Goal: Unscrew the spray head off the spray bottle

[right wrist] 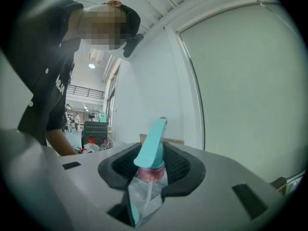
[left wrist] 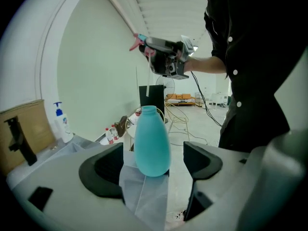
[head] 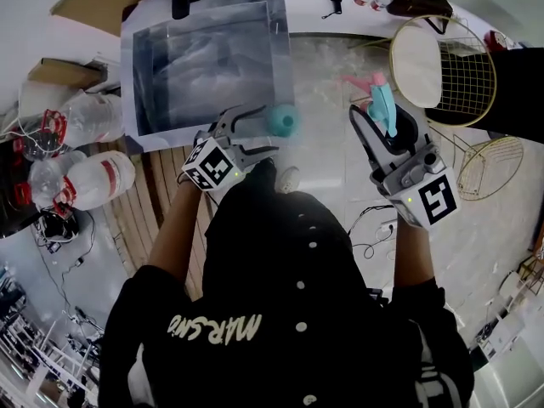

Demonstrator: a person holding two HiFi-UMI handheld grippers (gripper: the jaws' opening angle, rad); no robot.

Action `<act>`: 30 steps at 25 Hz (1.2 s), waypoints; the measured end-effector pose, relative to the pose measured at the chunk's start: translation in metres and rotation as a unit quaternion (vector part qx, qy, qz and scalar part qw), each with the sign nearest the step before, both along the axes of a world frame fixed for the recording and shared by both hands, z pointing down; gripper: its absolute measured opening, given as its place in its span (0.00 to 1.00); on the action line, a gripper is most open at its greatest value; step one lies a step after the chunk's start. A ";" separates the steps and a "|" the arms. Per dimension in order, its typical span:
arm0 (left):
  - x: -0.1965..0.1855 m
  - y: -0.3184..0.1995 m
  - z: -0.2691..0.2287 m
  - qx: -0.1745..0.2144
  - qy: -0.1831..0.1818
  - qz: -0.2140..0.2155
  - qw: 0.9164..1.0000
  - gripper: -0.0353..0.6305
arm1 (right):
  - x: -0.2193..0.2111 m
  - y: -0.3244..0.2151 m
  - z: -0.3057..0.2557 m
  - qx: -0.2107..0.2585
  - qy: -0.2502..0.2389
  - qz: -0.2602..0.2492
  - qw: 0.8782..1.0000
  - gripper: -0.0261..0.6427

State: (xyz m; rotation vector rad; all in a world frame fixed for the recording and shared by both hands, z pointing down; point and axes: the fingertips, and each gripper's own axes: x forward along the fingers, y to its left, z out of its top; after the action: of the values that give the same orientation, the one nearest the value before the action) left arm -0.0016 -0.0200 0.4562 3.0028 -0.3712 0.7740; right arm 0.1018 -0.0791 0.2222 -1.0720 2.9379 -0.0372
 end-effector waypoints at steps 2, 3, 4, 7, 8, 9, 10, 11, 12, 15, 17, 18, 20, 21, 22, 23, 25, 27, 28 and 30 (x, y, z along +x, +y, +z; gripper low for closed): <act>-0.015 -0.001 -0.022 0.002 0.031 -0.034 0.999 0.64 | 0.014 0.004 0.009 0.000 0.013 0.018 1.000 0.27; -0.024 -0.005 -0.037 0.006 0.053 -0.057 0.997 0.61 | 0.020 0.005 0.013 -0.001 0.018 0.028 0.999 0.27; -0.034 -0.010 -0.054 0.015 0.072 -0.083 0.994 0.48 | 0.025 0.005 0.017 -0.002 0.025 0.039 0.999 0.27; -0.062 -0.023 -0.100 0.060 0.100 -0.154 0.981 0.13 | 0.038 0.010 0.029 -0.007 0.039 0.072 0.997 0.27; -0.069 -0.024 -0.112 0.063 0.108 -0.176 0.976 0.10 | 0.042 0.012 0.031 -0.008 0.041 0.083 0.996 0.27; -0.075 -0.025 -0.124 0.060 0.116 -0.196 0.972 0.09 | 0.046 0.015 0.033 -0.009 0.042 0.093 0.995 0.27; -0.079 -0.024 -0.134 0.055 0.125 -0.214 0.967 0.09 | 0.050 0.017 0.033 -0.008 0.043 0.103 0.994 0.27; -0.084 -0.024 -0.144 0.051 0.131 -0.229 0.963 0.09 | 0.054 0.020 0.033 -0.008 0.044 0.112 0.993 0.27; -0.089 -0.023 -0.153 0.049 0.133 -0.244 0.959 0.09 | 0.058 0.023 0.032 -0.007 0.044 0.121 0.992 0.27; -0.110 -0.022 -0.174 0.044 0.135 -0.298 0.944 0.09 | 0.071 0.031 0.027 -0.005 0.043 0.144 0.989 0.27; -0.125 -0.020 -0.182 0.047 0.132 -0.326 0.935 0.09 | 0.080 0.035 0.024 -0.003 0.044 0.159 0.986 0.27; -0.131 -0.019 -0.185 0.054 0.129 -0.334 0.932 0.09 | 0.084 0.036 0.023 -0.001 0.046 0.167 0.985 0.27; -0.140 -0.015 -0.187 0.074 0.115 -0.340 0.930 0.09 | 0.091 0.039 0.023 0.003 0.053 0.182 0.982 0.27; -0.144 -0.013 -0.186 0.077 0.111 -0.345 0.929 0.09 | 0.095 0.040 0.024 0.004 0.056 0.189 0.980 0.27; -0.148 -0.011 -0.185 0.076 0.112 -0.351 0.926 0.09 | 0.098 0.040 0.024 0.002 0.057 0.196 0.979 0.27; -0.152 -0.009 -0.186 0.073 0.118 -0.358 0.924 0.09 | 0.101 0.041 0.025 0.001 0.057 0.202 0.978 0.27; -0.155 -0.008 -0.189 0.074 0.126 -0.369 0.918 0.09 | 0.104 0.040 0.025 0.000 0.055 0.208 0.977 0.27; -0.159 -0.009 -0.188 0.080 0.122 -0.380 0.913 0.09 | 0.105 0.040 0.025 0.003 0.060 0.214 0.975 0.27; -0.160 -0.010 -0.189 0.084 0.122 -0.385 0.911 0.09 | 0.105 0.040 0.026 0.004 0.064 0.217 0.974 0.27; -0.161 -0.011 -0.195 0.091 0.129 -0.391 0.907 0.09 | 0.104 0.042 0.027 0.005 0.065 0.221 0.973 0.27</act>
State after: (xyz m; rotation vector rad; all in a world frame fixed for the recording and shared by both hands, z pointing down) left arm -0.1622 -0.0306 0.2611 2.6401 -1.5548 0.2659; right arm 0.2062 -0.0372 0.2490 -1.7600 2.7229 0.0543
